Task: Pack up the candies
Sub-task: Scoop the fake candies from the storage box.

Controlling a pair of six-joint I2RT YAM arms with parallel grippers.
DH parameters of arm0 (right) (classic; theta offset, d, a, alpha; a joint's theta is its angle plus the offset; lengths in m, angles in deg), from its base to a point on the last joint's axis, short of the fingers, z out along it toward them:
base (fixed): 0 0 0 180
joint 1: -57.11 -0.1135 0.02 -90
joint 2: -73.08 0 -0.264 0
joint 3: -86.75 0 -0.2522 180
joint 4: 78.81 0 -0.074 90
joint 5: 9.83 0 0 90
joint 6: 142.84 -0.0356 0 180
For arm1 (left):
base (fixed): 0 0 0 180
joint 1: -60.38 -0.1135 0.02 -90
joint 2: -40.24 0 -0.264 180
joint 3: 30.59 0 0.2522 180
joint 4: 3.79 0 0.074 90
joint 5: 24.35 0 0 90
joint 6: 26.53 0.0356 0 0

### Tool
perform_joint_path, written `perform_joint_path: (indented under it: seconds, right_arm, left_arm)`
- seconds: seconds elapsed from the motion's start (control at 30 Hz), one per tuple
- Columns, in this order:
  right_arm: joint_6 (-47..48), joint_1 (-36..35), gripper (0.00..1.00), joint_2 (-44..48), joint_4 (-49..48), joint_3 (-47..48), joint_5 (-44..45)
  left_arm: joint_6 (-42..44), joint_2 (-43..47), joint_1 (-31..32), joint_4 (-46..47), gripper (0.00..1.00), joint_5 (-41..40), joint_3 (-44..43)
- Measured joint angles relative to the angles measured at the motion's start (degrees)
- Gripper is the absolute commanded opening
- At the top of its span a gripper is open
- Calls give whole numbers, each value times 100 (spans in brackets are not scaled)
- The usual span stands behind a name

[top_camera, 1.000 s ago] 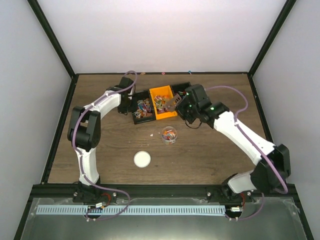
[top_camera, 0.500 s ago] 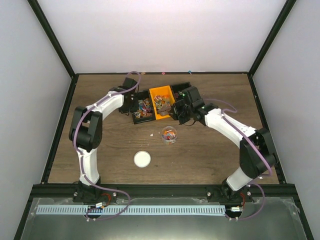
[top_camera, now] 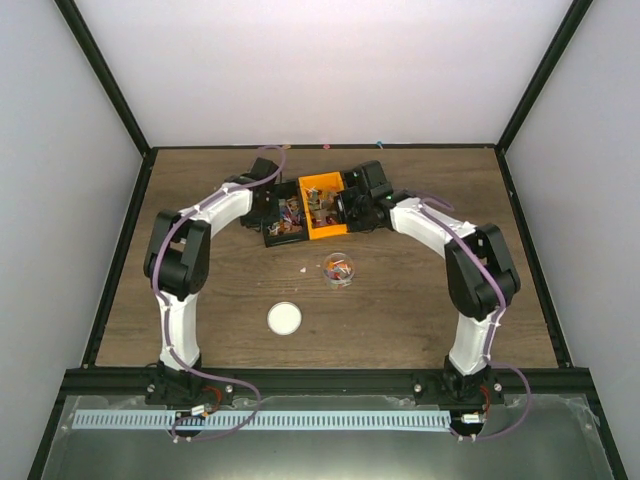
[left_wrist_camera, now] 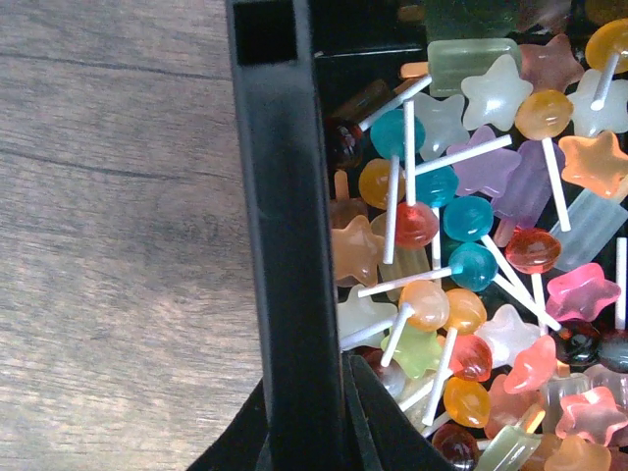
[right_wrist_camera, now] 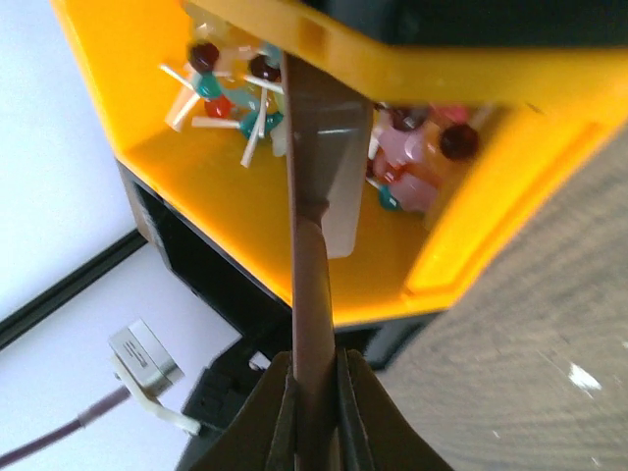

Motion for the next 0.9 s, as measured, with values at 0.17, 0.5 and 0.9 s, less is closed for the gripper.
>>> perform_joint_path:
  seconds: [0.17, 0.5, 0.9]
  right_arm:
    - [157, 98, 1, -273, -656, -7, -118]
    - [828, 188, 1, 144, -2848, -1755, -415]
    - [1134, 190, 1, 1440, -3101, -2922, -487]
  left_arm:
    - [-17, -28, -20, -7, 9, -42, -46]
    - [2, -48, 7, -72, 24, 55, -46]
    - [28, -59, 57, -166, 34, 201, -66]
